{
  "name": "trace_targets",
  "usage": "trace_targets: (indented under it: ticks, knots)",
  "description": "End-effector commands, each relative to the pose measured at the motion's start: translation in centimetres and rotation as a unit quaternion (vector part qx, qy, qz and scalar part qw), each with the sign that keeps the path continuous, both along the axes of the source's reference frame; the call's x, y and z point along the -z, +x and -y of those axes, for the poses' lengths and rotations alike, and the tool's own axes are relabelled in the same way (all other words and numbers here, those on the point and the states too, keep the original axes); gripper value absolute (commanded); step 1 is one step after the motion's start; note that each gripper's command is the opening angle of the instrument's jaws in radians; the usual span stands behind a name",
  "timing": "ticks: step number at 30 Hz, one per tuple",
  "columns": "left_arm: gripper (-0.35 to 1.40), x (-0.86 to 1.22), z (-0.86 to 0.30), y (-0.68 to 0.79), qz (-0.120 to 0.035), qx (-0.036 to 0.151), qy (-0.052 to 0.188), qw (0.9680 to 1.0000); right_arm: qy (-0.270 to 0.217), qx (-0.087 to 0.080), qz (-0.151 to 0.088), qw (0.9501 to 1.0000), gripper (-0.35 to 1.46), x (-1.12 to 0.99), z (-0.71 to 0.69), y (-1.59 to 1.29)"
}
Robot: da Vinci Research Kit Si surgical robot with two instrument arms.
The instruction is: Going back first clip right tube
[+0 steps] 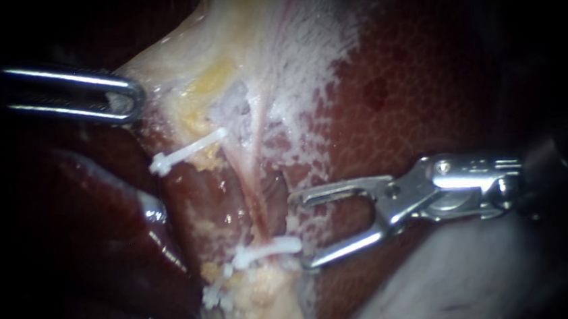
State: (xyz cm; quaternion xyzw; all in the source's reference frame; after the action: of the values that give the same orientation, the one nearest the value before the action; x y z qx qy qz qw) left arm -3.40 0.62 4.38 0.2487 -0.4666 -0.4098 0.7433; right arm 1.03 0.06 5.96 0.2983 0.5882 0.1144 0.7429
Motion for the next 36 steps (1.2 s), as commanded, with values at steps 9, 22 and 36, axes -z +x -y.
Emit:
trace_targets:
  ticks: [9, 22, 36]
  knots:
    - [-0.35, -0.05, -0.01, 0.01, 0.0, 0.0, 0.0, 1.0, -0.014, -0.007, -0.001, 0.9999, 0.6, 0.27, -0.28, -0.29]
    - [-0.35, -0.53, 0.11, -0.06, -0.008, -0.005, 0.001, 1.0, -0.013, -0.01, 0.001, 0.9999, 0.6, 0.33, -0.25, -0.37]
    - [-0.35, -1.02, 0.3, -0.35, -0.015, -0.024, 0.017, 0.9995, -0.012, -0.009, 0.001, 0.9999, 0.6, 0.4, -0.23, -0.46]
